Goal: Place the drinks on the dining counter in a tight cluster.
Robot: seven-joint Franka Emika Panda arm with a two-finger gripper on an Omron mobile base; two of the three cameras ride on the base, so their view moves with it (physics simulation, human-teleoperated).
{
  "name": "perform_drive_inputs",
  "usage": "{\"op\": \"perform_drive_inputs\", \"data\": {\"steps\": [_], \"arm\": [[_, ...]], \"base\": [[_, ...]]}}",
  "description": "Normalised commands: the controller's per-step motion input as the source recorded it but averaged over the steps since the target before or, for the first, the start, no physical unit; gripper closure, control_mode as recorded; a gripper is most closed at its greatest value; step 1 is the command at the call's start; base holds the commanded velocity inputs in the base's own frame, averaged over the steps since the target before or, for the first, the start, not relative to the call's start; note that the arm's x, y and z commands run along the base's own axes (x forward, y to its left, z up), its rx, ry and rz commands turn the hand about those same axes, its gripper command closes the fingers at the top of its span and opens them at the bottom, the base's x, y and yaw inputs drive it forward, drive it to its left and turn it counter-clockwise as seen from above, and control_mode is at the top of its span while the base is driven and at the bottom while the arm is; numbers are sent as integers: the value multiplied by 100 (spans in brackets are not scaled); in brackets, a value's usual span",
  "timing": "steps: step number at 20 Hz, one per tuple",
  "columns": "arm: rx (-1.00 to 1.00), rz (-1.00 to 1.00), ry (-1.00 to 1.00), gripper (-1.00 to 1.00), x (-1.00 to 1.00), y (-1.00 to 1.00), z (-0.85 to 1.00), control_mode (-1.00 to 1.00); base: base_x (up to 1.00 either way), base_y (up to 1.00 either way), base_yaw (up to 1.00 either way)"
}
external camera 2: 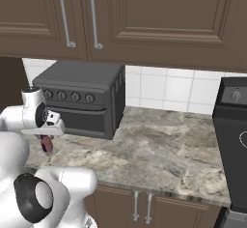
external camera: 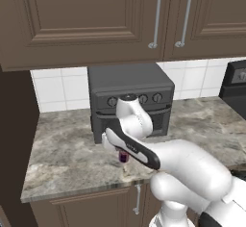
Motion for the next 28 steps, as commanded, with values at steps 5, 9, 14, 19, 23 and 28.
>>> {"op": "perform_drive_inputs", "data": {"steps": [5,9,14,19,23,28], "arm": [[4,0,-14,100,-62,0,68,-100],[5,0,-11,100,-51,-11,81,-100],[4,0,-6,100,-33,-31,77,-100],[1,0,-1,100,-25,-60,51,-100],[0,0,0,100,-19,-63,42,-100],[0,-1,1,100,-1,-62,24,-100]], "base": [[0,0,0],[0,0,0],[0,0,0],[0,0,0],[0,0,0],[0,0,0]]}}
